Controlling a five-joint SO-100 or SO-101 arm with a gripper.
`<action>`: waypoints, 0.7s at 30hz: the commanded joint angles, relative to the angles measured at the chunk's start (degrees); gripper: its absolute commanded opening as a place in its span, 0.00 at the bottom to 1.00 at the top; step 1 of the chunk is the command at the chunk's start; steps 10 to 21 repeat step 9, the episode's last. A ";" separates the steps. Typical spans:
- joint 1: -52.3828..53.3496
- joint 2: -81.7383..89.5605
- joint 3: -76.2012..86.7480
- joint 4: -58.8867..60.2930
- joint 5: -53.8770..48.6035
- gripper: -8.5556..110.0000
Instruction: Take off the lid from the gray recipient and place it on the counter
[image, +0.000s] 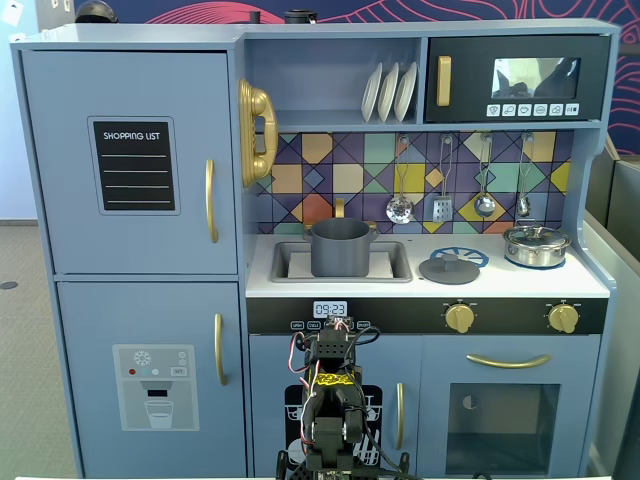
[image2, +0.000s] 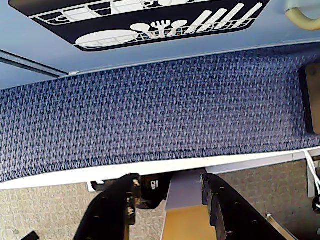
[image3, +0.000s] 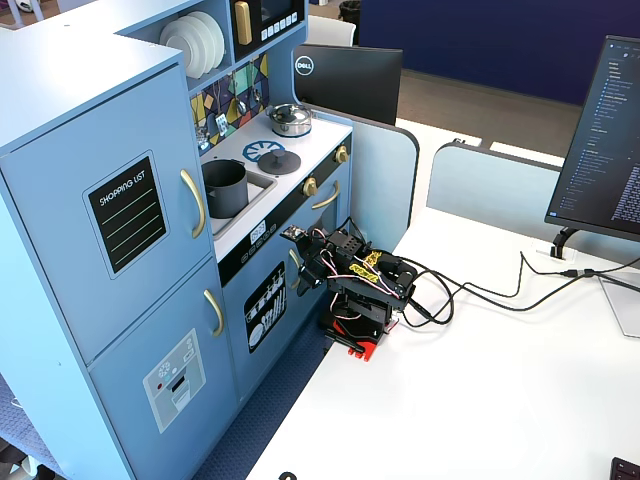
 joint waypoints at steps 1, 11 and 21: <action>0.09 -0.35 -0.09 10.37 -0.18 0.14; 0.09 -0.35 -0.09 10.37 -0.18 0.14; 0.09 -0.35 -0.09 10.37 -0.18 0.14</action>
